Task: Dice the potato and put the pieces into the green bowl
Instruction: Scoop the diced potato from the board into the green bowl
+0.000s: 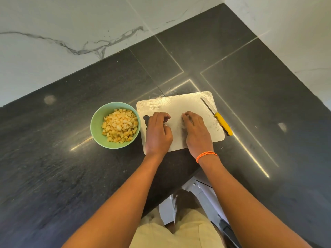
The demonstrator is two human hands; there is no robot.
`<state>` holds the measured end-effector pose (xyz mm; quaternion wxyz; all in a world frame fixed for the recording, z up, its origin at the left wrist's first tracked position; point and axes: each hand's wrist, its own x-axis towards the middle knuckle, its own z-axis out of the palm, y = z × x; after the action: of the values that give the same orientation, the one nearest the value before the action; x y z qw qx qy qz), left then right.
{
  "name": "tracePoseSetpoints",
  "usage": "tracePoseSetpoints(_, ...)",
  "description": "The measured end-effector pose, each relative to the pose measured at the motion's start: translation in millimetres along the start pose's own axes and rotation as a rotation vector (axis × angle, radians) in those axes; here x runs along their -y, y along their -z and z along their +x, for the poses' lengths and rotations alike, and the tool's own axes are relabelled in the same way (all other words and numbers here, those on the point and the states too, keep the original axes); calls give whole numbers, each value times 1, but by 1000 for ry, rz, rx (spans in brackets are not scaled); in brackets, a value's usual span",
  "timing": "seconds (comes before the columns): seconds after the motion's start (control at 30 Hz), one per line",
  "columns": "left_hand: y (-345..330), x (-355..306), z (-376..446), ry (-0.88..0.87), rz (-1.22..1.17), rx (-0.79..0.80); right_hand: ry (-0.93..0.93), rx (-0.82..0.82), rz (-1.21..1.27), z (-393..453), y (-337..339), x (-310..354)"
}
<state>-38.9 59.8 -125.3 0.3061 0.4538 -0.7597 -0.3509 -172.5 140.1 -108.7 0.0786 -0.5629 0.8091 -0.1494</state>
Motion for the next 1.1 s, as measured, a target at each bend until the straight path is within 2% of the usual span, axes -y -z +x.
tracePoseSetpoints(0.13,1,1,0,-1,2,9,-50,-29,44,-7,5,-4)
tracePoseSetpoints(0.3,1,1,0,2,3,18,-306,-154,245,-31,11,-18)
tracePoseSetpoints(0.47,1,0,-1,0,2,25,-314,-185,237,-40,-1,-8)
tracePoseSetpoints(0.67,2,0,-1,1,9,30,-249,-217,294,-12,6,-4)
tracePoseSetpoints(0.8,2,0,-1,-1,16,26,-192,-271,210,-27,21,-9)
tracePoseSetpoints(0.93,0,1,-2,2,17,23,0,-132,88,-47,9,-12)
tracePoseSetpoints(1.1,0,2,-1,-1,20,34,26,-91,105,-12,8,-9)
